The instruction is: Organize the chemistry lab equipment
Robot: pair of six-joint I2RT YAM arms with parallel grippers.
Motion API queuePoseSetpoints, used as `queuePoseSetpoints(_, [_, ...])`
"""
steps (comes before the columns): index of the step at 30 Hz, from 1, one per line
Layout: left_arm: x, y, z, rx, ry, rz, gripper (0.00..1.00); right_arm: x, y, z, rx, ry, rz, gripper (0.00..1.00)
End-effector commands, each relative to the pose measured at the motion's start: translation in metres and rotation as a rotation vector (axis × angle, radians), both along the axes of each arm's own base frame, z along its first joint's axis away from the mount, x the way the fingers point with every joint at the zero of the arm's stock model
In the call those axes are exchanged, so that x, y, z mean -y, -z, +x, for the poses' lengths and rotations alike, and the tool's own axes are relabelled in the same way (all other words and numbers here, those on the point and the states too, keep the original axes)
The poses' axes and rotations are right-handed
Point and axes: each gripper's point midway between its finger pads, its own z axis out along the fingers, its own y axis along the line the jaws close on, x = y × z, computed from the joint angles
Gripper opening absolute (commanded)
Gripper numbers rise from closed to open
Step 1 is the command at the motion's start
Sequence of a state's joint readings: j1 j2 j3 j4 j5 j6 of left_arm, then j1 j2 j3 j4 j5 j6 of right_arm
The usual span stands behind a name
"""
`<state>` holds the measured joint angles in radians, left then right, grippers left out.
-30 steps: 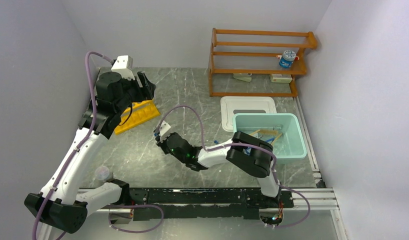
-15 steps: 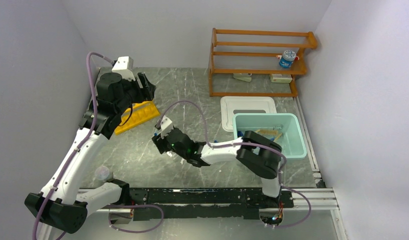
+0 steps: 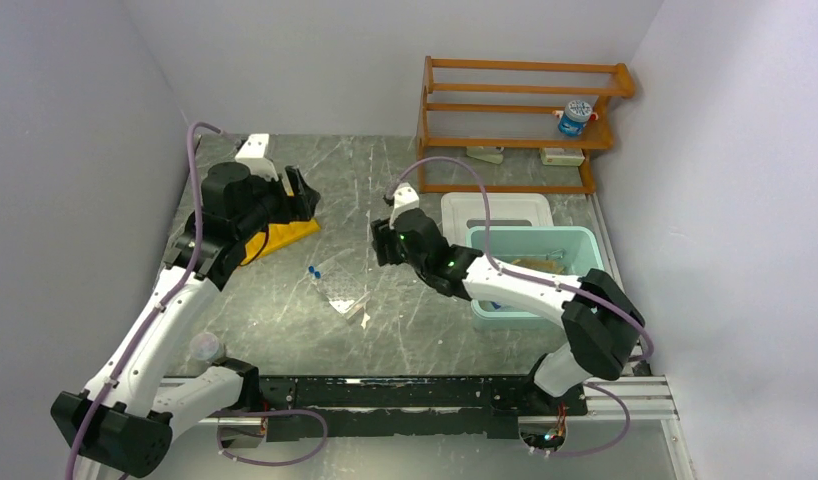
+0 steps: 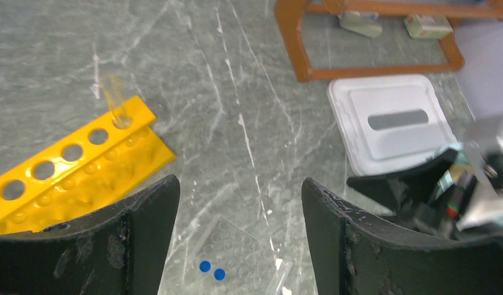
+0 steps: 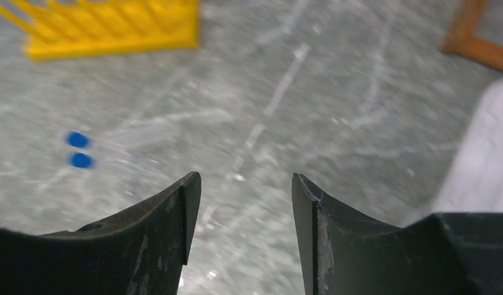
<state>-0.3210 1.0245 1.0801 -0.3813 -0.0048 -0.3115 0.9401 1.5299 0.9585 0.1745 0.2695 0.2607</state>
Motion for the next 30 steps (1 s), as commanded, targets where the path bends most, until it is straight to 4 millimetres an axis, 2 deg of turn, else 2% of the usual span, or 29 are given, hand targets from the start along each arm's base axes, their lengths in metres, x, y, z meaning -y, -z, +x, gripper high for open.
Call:
queuePoseSetpoints(1, [0.022, 0.005, -0.01, 0.028, 0.147, -0.042, 0.78, 0.058, 0.054, -0.013, -0.19, 0.089, -0.291, 0.6])
queuePoseSetpoints(4, [0.031, 0.013, -0.014, 0.015, 0.206, -0.051, 0.8, 0.094, 0.073, -0.012, -0.25, 0.141, -0.478, 0.61])
queuePoseSetpoints(7, [0.033, 0.018, -0.016, 0.006, 0.224, -0.046, 0.82, 0.12, 0.072, -0.005, -0.241, 0.158, -0.642, 0.61])
queuePoseSetpoints(9, [0.034, 0.02, -0.016, -0.001, 0.233, -0.047, 0.82, 0.123, 0.073, -0.005, -0.259, 0.109, -0.7, 0.61])
queuePoseSetpoints(13, [0.035, 0.023, -0.016, -0.012, 0.237, -0.044, 0.83, 0.133, 0.093, -0.008, -0.329, 0.069, -0.786, 0.6])
queuePoseSetpoints(21, [0.03, 0.033, -0.012, -0.04, 0.205, -0.022, 0.81, 0.134, 0.126, -0.025, -0.47, -0.045, -0.803, 0.55])
queuePoseSetpoints(27, [0.028, 0.038, -0.011, -0.054, 0.199, -0.006, 0.8, 0.14, 0.143, -0.032, -0.552, -0.072, -0.815, 0.38])
queuePoseSetpoints(30, [0.026, 0.036, -0.01, -0.051, 0.191, 0.006, 0.8, 0.14, 0.148, -0.036, -0.583, -0.09, -0.808, 0.36])
